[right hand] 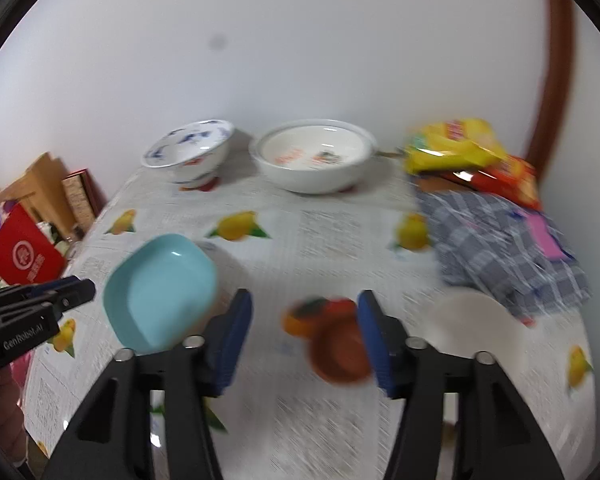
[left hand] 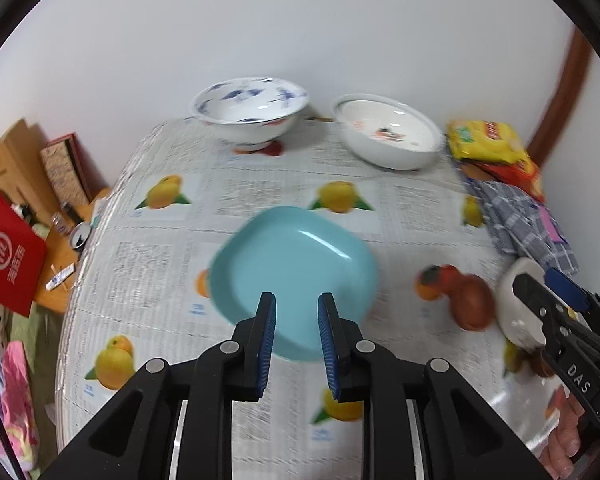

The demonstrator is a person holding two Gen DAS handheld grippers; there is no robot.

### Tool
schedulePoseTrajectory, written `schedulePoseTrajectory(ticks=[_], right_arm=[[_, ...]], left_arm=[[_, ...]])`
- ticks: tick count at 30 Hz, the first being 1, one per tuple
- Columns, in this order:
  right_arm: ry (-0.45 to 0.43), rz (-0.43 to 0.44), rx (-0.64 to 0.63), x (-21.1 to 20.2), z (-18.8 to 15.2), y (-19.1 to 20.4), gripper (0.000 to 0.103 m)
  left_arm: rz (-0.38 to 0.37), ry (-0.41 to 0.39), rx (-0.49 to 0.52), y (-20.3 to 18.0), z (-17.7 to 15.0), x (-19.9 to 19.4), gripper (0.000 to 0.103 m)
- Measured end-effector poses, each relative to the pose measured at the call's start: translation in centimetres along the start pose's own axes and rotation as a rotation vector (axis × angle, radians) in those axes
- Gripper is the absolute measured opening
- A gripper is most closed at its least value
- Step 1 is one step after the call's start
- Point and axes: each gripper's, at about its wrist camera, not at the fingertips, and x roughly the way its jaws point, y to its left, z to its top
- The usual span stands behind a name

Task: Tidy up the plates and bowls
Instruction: 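Move both grippers toward the two small brown terracotta bowls, then grasp one brown bowl rim with the left gripper while the right gripper grasps the other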

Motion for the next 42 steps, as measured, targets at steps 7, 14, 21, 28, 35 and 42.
schedulePoseTrajectory(ticks=[7, 14, 21, 28, 35, 42], right_arm=[[0.019, -0.159, 0.072, -5.3, -3.9, -6.9, 0.077], [0.037, -0.205, 0.156, -9.3, -7.7, -13.2, 0.078], [-0.046, -0.202, 0.174, -11.4, -10.3, -16.5, 0.078], [0.022, -0.217, 0.214, -9.3, -11.3, -18.8, 0.078], [0.088, -0.172, 0.277, -5.7, -11.9, -20.3, 0.067], [0.144, -0.124, 0.323, -1.9, -11.8, -20.7, 0.067]], left_arm=[[-0.040, -0.026, 0.067, -6.1, -2.3, -2.1, 0.029], [-0.059, -0.037, 0.088, -10.8, -3.8, -2.9, 0.029], [-0.096, 0.005, 0.090, -13.1, -4.1, -1.8, 0.030], [-0.102, 0.058, 0.083, -13.7, -3.9, 0.8, 0.030], [-0.093, 0.093, 0.060, -13.8, -3.3, 4.4, 0.033], [-0.087, 0.116, 0.078, -14.9, -2.0, 7.7, 0.042]])
